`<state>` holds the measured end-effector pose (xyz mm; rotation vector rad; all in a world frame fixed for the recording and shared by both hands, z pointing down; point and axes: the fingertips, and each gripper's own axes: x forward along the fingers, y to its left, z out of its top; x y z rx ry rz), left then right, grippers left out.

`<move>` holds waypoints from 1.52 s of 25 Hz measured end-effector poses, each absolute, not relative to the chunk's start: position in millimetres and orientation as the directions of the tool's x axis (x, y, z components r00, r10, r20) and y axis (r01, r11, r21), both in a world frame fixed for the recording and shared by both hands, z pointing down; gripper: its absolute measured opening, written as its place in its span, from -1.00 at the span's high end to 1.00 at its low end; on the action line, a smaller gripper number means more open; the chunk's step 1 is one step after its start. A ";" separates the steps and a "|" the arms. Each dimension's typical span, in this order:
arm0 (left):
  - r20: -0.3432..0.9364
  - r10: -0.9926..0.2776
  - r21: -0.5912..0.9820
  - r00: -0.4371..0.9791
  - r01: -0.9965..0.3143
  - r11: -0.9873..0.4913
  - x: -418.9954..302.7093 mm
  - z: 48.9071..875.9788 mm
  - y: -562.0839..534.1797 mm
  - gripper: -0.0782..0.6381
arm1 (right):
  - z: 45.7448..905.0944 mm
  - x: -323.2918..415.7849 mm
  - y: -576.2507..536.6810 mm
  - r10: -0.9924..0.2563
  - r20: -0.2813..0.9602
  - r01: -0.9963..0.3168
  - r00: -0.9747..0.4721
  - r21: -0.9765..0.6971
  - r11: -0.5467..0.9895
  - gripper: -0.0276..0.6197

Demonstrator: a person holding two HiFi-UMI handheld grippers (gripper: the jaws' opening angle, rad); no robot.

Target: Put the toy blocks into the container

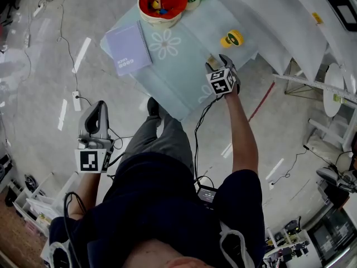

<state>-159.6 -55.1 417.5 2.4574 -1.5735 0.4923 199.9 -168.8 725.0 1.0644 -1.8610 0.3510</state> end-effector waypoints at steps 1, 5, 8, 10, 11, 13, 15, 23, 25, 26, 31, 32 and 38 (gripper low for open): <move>0.376 -0.844 -0.026 0.382 -0.906 -0.421 -159.2 419.3 -54.8 0.78 | 730.0 201.8 -167.8 -0.514 0.837 -0.785 -0.190 0.184 0.591 0.05; 0.386 -0.842 -0.024 0.377 -0.908 -0.417 -158.2 423.2 -54.9 0.78 | 749.7 206.9 -164.5 -0.464 0.866 -0.756 -0.187 0.175 0.631 0.06; 0.392 -0.841 -0.027 0.373 -0.909 -0.416 -157.3 425.1 -55.6 0.78 | 762.8 209.6 -163.8 -0.424 0.885 -0.734 -0.192 0.157 0.661 0.08; 0.400 -0.839 -0.028 0.369 -0.910 -0.414 -156.1 427.6 -55.3 0.78 | 770.4 211.7 -163.0 -0.399 0.895 -0.717 -0.199 0.144 0.682 0.09; 0.404 -0.838 -0.029 0.367 -0.910 -0.413 -155.9 428.8 -55.2 0.78 | 774.0 212.7 -163.0 -0.388 0.900 -0.711 -0.200 0.139 0.690 0.11; 0.408 -0.837 -0.032 0.365 -0.910 -0.413 -155.7 430.2 -55.1 0.78 | 781.0 214.2 -162.7 -0.367 0.908 -0.702 -0.203 0.127 0.701 0.12; 0.408 -0.837 -0.032 0.364 -0.911 -0.412 -155.0 430.7 -55.7 0.78 | 787.1 215.8 -162.4 -0.349 0.914 -0.699 -0.205 0.113 0.706 0.13; 0.423 -0.835 -0.035 0.351 -0.915 -0.402 -156.4 436.2 -54.9 0.78 | 801.1 217.5 -160.0 -0.300 0.930 -0.690 -0.213 0.074 0.720 0.23; 0.419 -0.836 -0.037 0.353 -0.914 -0.404 -155.9 436.7 -55.2 0.78 | 804.4 218.3 -157.8 -0.285 0.935 -0.688 -0.213 0.064 0.723 0.24; 0.418 -0.837 -0.037 0.353 -0.914 -0.404 -155.8 436.9 -55.3 0.78 | 805.2 219.1 -157.6 -0.283 0.935 -0.689 -0.212 0.063 0.722 0.28; 0.427 -0.836 -0.031 0.345 -0.918 -0.395 -158.4 439.5 -54.4 0.78 | 806.4 221.1 -159.0 -0.282 0.935 -0.696 -0.212 0.058 0.716 0.44; 0.430 -0.835 -0.032 0.344 -0.918 -0.394 -158.8 440.0 -54.0 0.78 | 806.7 221.5 -159.0 -0.281 0.936 -0.697 -0.213 0.056 0.715 0.45; 0.429 -0.834 -0.031 0.345 -0.918 -0.396 -157.4 441.4 -53.9 0.78 | 806.7 222.2 -159.7 -0.279 0.935 -0.699 -0.220 0.049 0.713 0.45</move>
